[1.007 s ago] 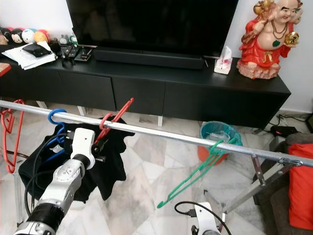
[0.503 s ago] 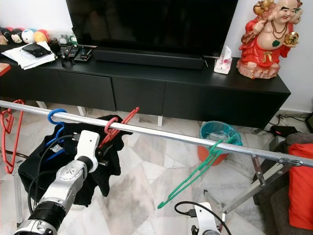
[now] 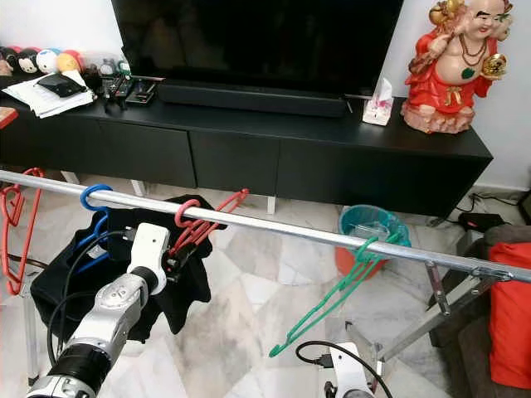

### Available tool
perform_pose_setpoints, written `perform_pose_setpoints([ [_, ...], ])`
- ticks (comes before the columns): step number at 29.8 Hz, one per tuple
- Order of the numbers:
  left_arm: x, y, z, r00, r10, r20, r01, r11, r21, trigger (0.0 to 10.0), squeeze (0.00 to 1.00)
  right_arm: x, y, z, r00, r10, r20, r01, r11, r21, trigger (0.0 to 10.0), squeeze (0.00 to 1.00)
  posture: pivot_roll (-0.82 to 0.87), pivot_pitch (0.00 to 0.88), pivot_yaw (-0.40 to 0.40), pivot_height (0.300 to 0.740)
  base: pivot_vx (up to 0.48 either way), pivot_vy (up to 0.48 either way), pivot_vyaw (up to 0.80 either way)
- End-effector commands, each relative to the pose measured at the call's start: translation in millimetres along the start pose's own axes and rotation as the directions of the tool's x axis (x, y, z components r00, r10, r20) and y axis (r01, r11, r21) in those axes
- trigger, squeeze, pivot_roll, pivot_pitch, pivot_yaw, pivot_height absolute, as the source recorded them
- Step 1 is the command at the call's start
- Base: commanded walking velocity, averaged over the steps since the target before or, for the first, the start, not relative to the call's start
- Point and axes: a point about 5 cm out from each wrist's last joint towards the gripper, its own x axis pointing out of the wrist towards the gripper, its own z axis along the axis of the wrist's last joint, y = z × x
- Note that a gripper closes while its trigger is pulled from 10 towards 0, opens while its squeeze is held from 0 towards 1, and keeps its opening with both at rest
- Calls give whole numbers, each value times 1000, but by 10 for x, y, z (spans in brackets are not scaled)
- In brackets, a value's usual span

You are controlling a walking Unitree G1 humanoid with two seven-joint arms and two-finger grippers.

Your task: Hang hanger

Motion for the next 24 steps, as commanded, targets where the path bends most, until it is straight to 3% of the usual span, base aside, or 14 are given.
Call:
perform_pose_setpoints([
  [1, -6, -9, 54, 999, -15, 34, 15, 1000, -9, 10000, 1000, 1, 4, 13, 1000, 1, 4, -1, 1000, 3, 10000, 0, 38, 0, -33, 740, 0, 0, 0],
  [12, -140, -6, 161, 992, -61, 107, 63, 998, -19, 10000, 1000, 1, 0, 10, 1000, 1, 2, -1, 1000, 2, 10000, 0, 45, 0, -37, 740, 0, 0, 0],
  [18, -323, 77, 156, 992, -51, 117, 51, 999, 4, 10000, 1000, 1, -1, 11, 1000, 1, 3, -1, 1000, 1, 10000, 0, 45, 0, -37, 740, 0, 0, 0],
  [23, -580, 159, 192, 988, -28, 151, 26, 1000, 13, 10000, 1000, 0, -7, 9, 1000, -2, 1, 2, 1000, 4, 10000, 0, 51, 0, -38, 740, 0, 0, 0],
  [24, -653, 158, 200, 986, -39, 162, 38, 999, 11, 10000, 0, 0, -8, 8, 1000, -3, 1, 3, 1000, 5, 10000, 0, 53, 0, -37, 740, 0, 0, 0],
])
